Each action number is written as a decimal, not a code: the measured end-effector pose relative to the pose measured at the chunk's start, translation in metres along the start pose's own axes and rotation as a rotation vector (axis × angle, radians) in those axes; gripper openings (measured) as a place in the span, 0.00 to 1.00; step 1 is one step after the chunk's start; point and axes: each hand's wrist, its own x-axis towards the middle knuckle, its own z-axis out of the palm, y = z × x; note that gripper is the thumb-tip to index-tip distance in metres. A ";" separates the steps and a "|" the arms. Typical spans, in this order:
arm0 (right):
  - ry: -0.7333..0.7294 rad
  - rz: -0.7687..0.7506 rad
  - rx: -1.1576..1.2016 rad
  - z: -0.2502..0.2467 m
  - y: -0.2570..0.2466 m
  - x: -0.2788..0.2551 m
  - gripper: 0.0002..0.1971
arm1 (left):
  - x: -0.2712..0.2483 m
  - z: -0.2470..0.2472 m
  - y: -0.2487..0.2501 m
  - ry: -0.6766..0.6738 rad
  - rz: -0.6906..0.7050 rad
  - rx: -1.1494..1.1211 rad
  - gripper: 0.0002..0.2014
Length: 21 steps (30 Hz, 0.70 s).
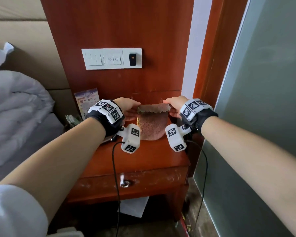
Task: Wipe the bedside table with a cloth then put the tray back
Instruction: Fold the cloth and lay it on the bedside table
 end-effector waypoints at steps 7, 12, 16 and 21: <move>0.064 -0.103 0.109 0.000 -0.055 0.019 0.10 | 0.016 -0.020 0.056 0.051 0.138 -0.028 0.08; 0.013 0.008 -0.116 0.009 -0.013 0.010 0.12 | 0.017 -0.015 0.010 0.022 0.014 0.073 0.08; -0.074 0.174 -0.383 0.026 0.050 -0.015 0.13 | 0.001 -0.001 -0.062 -0.030 -0.141 0.214 0.12; -0.122 0.219 -0.401 0.034 0.113 -0.055 0.14 | -0.043 0.009 -0.124 -0.096 -0.191 0.334 0.15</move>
